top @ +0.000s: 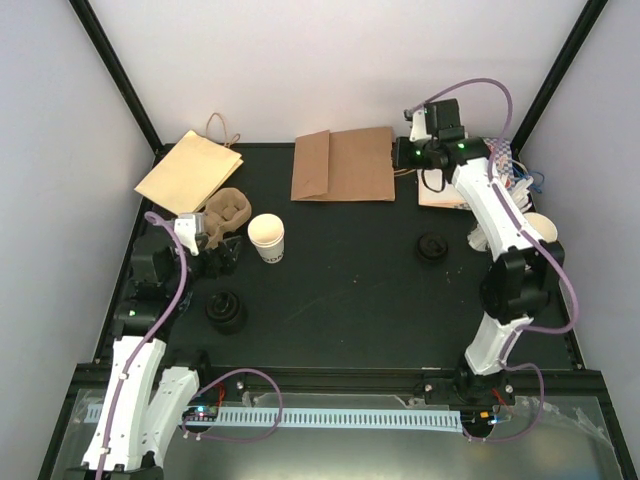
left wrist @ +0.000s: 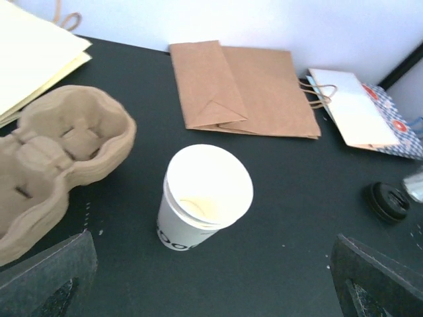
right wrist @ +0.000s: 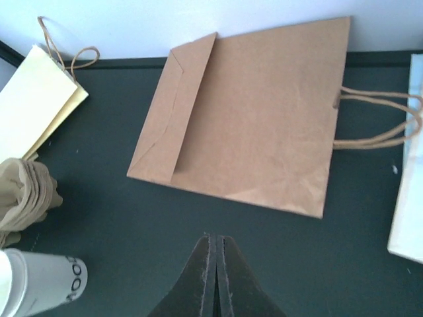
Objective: Pack the takeout coffee
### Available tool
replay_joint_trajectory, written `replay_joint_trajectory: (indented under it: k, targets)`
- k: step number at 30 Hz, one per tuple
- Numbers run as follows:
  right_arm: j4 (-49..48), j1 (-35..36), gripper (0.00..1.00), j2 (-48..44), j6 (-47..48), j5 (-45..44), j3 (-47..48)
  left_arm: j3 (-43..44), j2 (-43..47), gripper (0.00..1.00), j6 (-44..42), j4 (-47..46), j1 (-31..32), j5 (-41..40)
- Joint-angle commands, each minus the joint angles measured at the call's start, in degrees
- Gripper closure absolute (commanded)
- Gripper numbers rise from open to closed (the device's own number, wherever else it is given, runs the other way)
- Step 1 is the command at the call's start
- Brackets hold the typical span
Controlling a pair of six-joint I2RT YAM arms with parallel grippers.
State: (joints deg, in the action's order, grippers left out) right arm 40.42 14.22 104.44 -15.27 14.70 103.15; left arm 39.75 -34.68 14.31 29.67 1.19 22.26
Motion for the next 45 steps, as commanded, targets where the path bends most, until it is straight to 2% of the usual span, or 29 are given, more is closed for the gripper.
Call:
replay_joint_trajectory:
  k: [1, 3, 9, 10, 11, 13, 14, 16, 23, 28, 32, 43, 45]
  targets:
    - [2.59, 0.87, 0.99, -7.94, 1.18, -2.97, -4.90, 4.80, 0.93, 0.01, 4.15, 5.32, -0.28, -9.39]
    - [2.64, 0.99, 0.99, -11.21, 0.99, -3.17, -7.51, 5.37, 0.80, 0.01, 5.17, 6.10, -0.39, -9.66]
    - [2.59, 0.99, 0.96, -17.14, 0.57, -4.71, -11.85, 4.09, 0.64, 0.01, 2.84, 3.81, -0.36, -2.46]
    - [2.03, 0.99, 0.90, -17.24, 0.28, -5.20, -12.42, 3.50, 0.99, 0.01, 2.48, 3.03, -0.32, -1.59]
    - [1.64, 0.98, 0.80, -17.07, -0.10, -5.92, -12.80, 2.79, 1.51, 0.01, 2.17, 1.97, -0.31, -0.90]
    - [-0.56, 0.78, 0.50, -15.65, -1.33, -6.75, -13.83, 1.41, 2.55, 0.01, 2.04, 0.48, -0.35, -0.33]
    - [-1.67, 0.34, 0.42, -14.17, -1.79, -5.75, -14.19, 0.92, 3.01, 0.01, 2.04, -0.09, -0.34, 0.03]
    - [-3.24, -1.40, 0.38, -9.95, -2.89, -2.56, -13.34, 0.29, 3.49, 0.01, 1.69, -0.79, -0.31, 1.07]
    - [-2.54, -5.79, 0.32, 9.77, -3.19, 3.43, -2.25, -0.68, 2.45, 0.01, 0.82, -1.15, -0.28, 2.24]
    - [0.59, -6.67, 0.38, 19.86, -2.82, 3.13, 6.92, -0.90, 2.28, 0.01, 0.82, -1.37, -0.25, 2.92]
    - [-0.84, -7.41, 0.33, 24.08, -3.01, 4.44, 9.20, -1.13, 2.50, 0.01, 0.80, -1.40, -0.25, 3.32]
    - [-0.26, -8.14, 0.31, 32.47, -2.50, 8.98, 14.16, -1.60, 2.15, 0.01, 0.81, -2.34, -0.24, 4.89]
    - [-0.40, -8.32, 0.26, 33.02, -2.64, 9.41, 14.13, -1.60, 2.16, 0.01, 0.81, -2.38, -0.14, 4.98]
